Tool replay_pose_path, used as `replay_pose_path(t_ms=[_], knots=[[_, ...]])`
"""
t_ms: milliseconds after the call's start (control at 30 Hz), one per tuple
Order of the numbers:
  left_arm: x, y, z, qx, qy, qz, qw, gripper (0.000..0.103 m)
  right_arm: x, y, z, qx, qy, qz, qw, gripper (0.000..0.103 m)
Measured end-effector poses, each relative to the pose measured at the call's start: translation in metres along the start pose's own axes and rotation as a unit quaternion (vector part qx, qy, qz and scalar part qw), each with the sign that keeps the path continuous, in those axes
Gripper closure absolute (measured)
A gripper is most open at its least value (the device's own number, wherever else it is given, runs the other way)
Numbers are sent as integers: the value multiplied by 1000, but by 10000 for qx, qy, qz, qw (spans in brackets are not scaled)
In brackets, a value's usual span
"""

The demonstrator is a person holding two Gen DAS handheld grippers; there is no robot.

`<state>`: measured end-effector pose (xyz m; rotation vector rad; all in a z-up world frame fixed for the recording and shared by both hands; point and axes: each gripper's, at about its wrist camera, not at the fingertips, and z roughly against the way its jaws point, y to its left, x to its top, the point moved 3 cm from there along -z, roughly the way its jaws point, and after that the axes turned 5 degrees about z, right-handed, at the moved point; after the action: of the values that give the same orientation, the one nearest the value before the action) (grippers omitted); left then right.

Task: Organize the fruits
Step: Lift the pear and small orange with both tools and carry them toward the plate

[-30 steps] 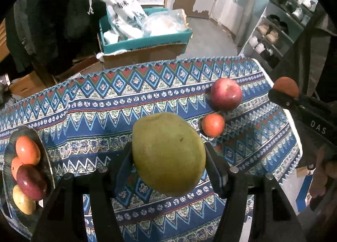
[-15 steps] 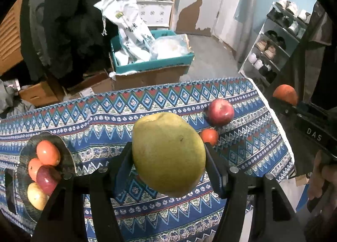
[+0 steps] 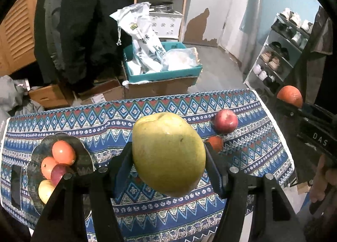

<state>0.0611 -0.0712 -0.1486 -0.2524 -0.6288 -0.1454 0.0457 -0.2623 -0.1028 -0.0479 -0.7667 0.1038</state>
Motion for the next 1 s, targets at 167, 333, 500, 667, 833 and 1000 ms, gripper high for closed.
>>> replay_pose_path(t_ms=[167,333,500,667,833,1000], knots=[[1,10,9,34,-79,89,9999,37,5,13,0,113,-37,71,9999,59],[1,25,17,107,-146,214,9996,37,8,30,-4,207,-19,187,9996,59],[-1,40,21,202,-146,332,9991,37,9,48,-14,362,28,305,9989,59],[-6,63,21,311,-95,510,9982,37,13,68,-22,635,50,354,9973,59],[-13,89,19,402,3,771,9962,37,21,94,-29,768,50,527,9956,59],[-22,111,18,550,44,928,9942,37,26,119,-39,940,87,657,9934,59]])
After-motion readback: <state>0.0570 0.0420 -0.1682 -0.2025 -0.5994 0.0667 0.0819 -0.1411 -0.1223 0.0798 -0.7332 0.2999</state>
